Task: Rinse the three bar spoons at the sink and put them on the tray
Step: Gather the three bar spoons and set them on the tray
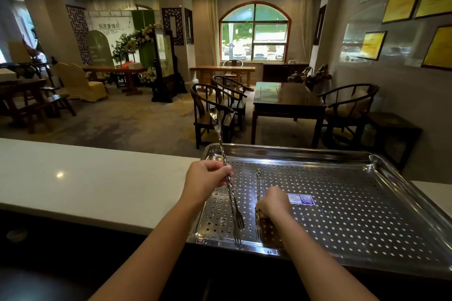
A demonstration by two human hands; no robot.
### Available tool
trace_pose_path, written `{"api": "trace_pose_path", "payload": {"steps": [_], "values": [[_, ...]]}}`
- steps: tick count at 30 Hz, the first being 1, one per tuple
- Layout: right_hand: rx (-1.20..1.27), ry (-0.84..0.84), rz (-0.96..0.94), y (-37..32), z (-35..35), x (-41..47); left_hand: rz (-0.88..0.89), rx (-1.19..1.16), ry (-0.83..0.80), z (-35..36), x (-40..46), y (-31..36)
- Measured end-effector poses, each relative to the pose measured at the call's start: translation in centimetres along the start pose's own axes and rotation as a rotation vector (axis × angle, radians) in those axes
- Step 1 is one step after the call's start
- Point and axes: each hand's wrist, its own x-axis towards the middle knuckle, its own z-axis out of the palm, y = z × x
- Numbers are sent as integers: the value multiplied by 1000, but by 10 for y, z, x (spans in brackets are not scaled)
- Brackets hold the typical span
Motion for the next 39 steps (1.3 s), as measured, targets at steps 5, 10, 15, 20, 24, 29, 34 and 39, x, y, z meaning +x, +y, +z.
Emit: {"api": "trace_pose_path", "payload": {"steps": [5,10,15,20,24,29,34,39], "values": [[-105,61,-75,1,2,-5,8,4,-24,3,-5,3],[94,25,-211,-4,-27,-12,-2,-12,-60,3,-11,3],[548,-1,-476,-30,-86,-45,-7,12,-169,7,-18,5],[538,-59,-567,-40,-101,-72,-4,36,-259,18,-24,9],[504,36,-466,-33,-99,-73,9,60,-297,23,-28,12],[606,-19,-473,-29,-99,-76,43,111,-340,27,-29,17],[710,-44,-434,-26,-100,-75,-41,-35,-378,30,-32,16],[763,-34,-411,-24,-100,-75,-87,-108,-316,31,-32,14]]}}
